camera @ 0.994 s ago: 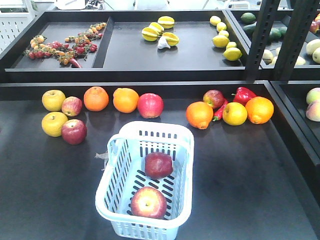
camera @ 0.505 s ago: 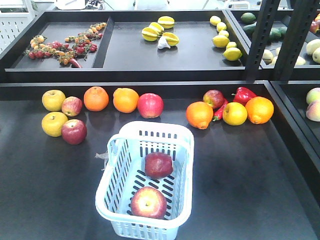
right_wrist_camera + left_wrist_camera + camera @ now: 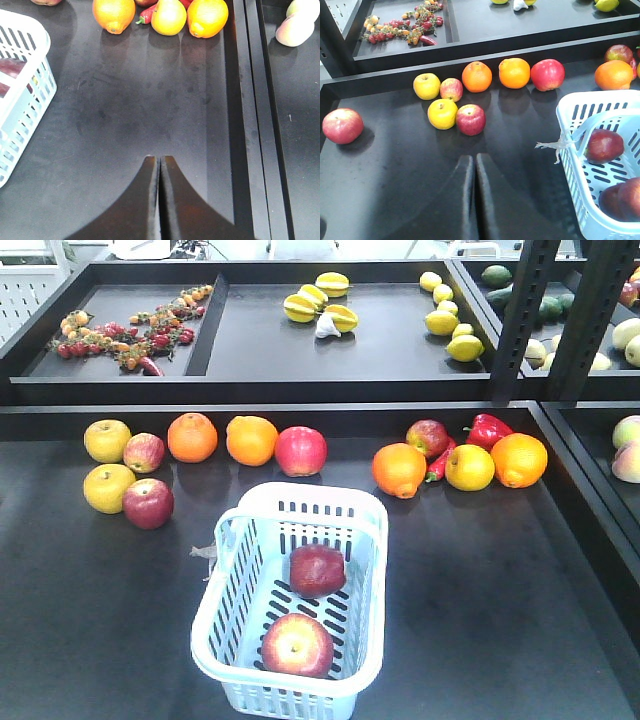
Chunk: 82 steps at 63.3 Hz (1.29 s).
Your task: Pick three apples into basket with both arms
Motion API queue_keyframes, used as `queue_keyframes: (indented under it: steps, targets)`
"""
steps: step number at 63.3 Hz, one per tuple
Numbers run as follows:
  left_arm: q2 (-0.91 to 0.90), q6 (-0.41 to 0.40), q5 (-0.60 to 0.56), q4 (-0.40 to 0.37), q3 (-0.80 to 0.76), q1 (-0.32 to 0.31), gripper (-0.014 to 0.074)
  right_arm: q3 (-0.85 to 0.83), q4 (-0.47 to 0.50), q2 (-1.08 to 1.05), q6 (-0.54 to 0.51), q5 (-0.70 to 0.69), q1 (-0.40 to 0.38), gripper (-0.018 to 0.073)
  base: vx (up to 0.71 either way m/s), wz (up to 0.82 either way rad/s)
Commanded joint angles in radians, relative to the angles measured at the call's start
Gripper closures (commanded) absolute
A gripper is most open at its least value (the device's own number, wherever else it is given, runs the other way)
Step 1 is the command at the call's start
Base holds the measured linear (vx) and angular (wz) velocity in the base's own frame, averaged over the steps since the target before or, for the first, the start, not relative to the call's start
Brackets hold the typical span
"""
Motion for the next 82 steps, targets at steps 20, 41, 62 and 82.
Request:
queue_keyframes:
  steps: [20,41,62,82]
  targets:
    - [0.003,-0.006,-0.055,0.022,-0.026,-0.002,0.0603,-0.025,-0.017,-0.004,-0.004,-0.052,-0.008,0.0568,0.00,0.00]
    - [-0.028,-0.006,-0.116,0.024,0.008,-0.002,0.0603,-0.025,-0.017,-0.004,-0.004,-0.052,-0.008,0.0568,0.00,0.00]
    - [-0.192,-0.001,-0.685,-0.090,0.374,0.153,0.0603,-0.025,-0.017,-0.004,-0.004,-0.051,-0.008,0.0568,0.00,0.00]
    - [-0.358,0.305,-0.905,-0.433,0.651,0.371,0.0603,-0.025,-0.017,-0.004,-0.004,-0.050,-0.008,0.0568,0.00,0.00]
